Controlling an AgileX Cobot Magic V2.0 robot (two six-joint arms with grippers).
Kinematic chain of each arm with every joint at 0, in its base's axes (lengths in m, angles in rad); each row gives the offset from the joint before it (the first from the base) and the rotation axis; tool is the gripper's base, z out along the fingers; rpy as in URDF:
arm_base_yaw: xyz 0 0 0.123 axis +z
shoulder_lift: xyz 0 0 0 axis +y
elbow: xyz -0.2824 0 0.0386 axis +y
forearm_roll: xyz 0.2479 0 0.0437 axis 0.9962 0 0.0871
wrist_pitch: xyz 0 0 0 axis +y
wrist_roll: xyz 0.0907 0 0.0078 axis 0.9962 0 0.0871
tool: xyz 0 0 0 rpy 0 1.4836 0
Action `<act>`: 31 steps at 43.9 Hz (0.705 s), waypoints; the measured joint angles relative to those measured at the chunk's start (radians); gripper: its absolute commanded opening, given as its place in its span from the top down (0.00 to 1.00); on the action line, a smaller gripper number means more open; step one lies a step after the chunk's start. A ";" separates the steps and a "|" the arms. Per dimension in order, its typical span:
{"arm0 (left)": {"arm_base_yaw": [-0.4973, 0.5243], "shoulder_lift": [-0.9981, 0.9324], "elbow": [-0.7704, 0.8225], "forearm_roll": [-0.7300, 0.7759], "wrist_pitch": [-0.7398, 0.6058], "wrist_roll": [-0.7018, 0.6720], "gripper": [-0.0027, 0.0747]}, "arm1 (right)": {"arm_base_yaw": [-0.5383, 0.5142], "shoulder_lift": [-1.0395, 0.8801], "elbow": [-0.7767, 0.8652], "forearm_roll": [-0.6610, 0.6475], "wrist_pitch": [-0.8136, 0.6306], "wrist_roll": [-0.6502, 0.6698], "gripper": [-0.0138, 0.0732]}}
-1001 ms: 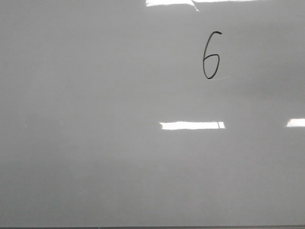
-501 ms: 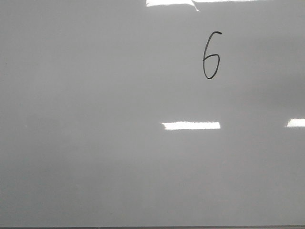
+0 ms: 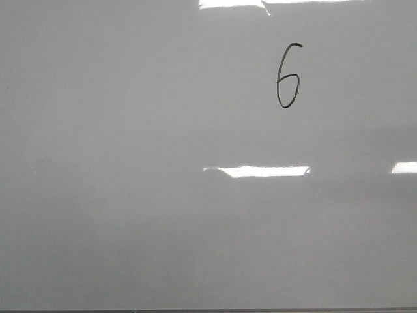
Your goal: Write number 6 on whiteboard
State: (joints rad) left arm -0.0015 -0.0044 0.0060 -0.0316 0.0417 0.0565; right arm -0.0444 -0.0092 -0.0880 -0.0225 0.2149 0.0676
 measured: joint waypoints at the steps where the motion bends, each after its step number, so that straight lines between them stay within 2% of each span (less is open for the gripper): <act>1: 0.000 0.000 0.000 0.000 0.000 0.000 0.99 | 0.000 -0.002 0.014 0.000 -0.014 0.000 0.92; 8: 0.000 0.000 0.000 0.000 0.000 0.000 0.99 | 0.000 -0.001 0.096 0.000 -0.102 0.000 0.92; 16: 0.000 0.000 0.000 0.000 0.000 0.000 0.99 | 0.000 -0.001 0.115 0.008 -0.189 0.000 0.92; 31: 0.000 0.000 0.000 0.000 0.000 0.000 0.99 | 0.031 -0.001 0.115 0.009 -0.215 0.000 0.92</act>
State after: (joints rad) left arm -0.0015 -0.0044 0.0060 -0.0316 0.0417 0.0565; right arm -0.0135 -0.0107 0.0268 -0.0132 0.0000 0.0676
